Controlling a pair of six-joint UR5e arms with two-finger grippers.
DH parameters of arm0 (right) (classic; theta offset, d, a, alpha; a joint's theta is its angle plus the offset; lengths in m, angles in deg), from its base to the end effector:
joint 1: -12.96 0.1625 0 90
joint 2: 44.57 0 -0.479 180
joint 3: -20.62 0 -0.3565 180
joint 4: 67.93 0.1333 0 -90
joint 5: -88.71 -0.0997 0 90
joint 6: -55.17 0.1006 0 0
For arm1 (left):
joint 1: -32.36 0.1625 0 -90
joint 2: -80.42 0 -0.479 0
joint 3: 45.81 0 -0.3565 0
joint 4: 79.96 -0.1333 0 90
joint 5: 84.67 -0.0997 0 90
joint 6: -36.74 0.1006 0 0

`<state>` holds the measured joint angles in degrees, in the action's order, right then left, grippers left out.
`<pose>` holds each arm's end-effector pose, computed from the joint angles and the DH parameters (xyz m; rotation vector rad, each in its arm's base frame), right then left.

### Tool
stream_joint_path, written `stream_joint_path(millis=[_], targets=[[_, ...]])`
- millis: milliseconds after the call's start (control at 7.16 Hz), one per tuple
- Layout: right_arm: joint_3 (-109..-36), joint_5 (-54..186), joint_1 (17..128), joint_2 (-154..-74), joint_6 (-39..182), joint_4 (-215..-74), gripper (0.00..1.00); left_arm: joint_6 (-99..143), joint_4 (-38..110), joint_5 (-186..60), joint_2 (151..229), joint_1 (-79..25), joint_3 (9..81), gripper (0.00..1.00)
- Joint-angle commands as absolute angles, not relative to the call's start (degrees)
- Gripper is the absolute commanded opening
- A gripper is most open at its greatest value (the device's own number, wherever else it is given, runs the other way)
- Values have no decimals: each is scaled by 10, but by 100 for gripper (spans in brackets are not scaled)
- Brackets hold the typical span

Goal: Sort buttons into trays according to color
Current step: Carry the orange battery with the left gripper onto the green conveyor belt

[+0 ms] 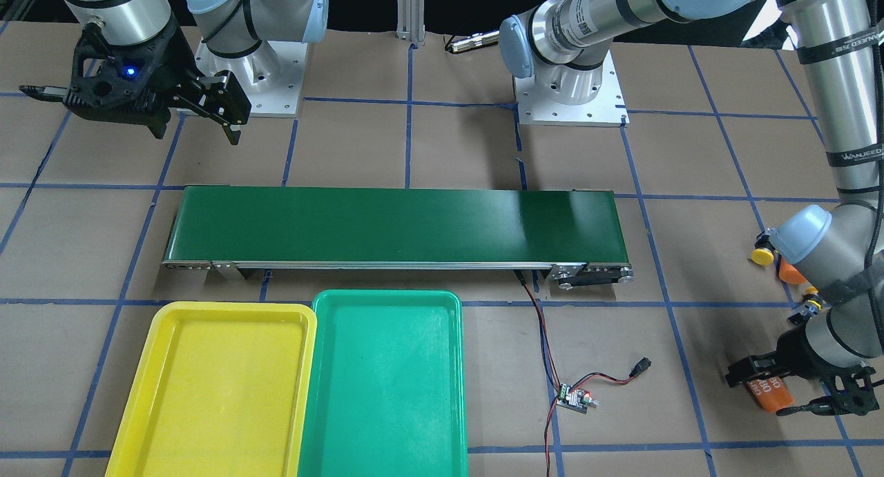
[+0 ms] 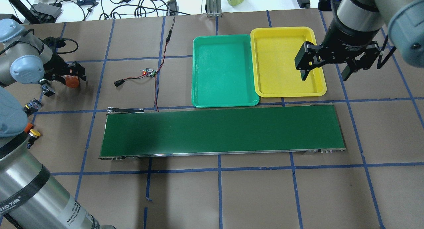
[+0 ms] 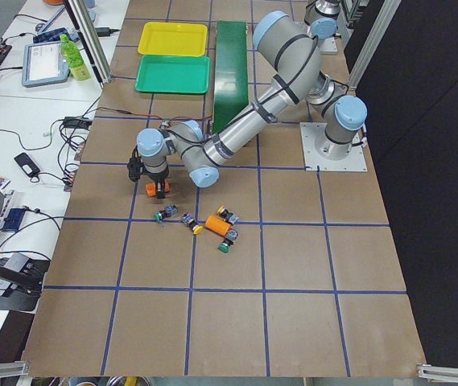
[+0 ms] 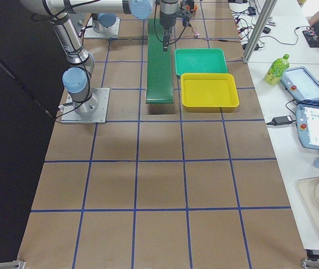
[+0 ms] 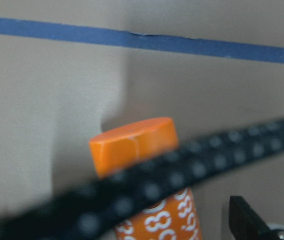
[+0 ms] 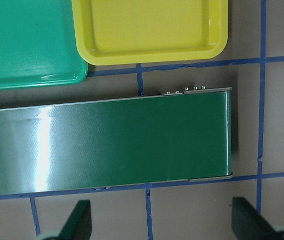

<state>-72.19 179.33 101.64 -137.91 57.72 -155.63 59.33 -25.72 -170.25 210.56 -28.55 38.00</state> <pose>0.1224 -0.4281 0.5404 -0.1054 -3.1283 -0.0482 0.2206 -0.6867 0.2325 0.1730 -3.0796 0.0957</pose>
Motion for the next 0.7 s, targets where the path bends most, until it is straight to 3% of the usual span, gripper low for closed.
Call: stream_joint_path(millis=[0, 559], targets=[[-722, 1793, 1016, -1379, 577, -1564, 100, 590, -256, -1708, 2088, -286, 385, 0], [-722, 1794, 1016, -1378, 576, -1588, 100, 296, -88, -1712, 1926, -348, 463, 0]])
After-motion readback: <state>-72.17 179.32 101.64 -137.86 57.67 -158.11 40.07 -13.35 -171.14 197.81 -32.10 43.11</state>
